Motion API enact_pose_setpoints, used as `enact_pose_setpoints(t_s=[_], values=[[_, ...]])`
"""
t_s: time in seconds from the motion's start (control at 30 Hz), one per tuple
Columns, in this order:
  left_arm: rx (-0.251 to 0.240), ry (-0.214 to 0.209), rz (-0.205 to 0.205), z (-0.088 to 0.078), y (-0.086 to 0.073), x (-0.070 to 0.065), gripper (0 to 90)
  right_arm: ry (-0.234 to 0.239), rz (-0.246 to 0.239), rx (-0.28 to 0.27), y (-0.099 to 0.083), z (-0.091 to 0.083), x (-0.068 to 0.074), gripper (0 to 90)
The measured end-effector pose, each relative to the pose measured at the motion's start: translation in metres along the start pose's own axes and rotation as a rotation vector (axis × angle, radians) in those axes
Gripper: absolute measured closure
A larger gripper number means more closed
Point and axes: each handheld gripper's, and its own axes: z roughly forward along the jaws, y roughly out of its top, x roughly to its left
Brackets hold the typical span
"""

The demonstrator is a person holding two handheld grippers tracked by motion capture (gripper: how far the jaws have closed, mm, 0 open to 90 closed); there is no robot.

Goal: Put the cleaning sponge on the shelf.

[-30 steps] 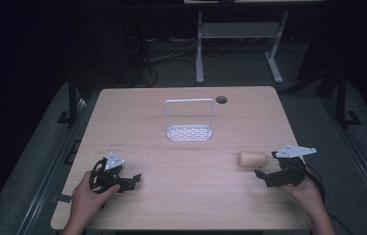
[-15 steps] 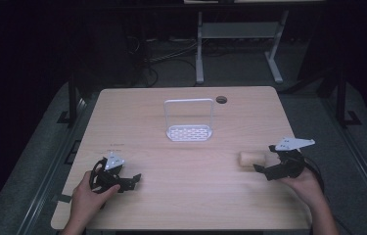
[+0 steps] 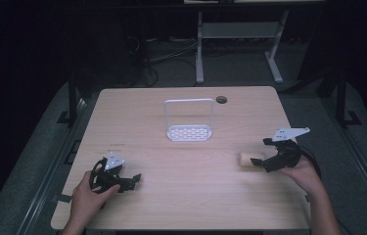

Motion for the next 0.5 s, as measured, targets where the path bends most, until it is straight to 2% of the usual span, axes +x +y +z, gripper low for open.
enact_pose_setpoints(t_s=[0.3, 0.47, 0.5], values=[[0.0, 0.0, 0.0, 0.0, 0.0, 0.0, 12.7, 0.051, -0.007, 0.016, -0.003, 0.01, -0.005, 2.7], [0.0, 0.0, 0.0, 0.0, 0.0, 0.0, 12.6, 0.069, -0.029, 0.063, -0.004, 0.02, -0.003, 3.0], [0.0, 0.0, 0.0, 0.0, 0.0, 0.0, 12.6, 0.071, -0.031, 0.068, -0.004, 0.022, -0.003, 5.2]])
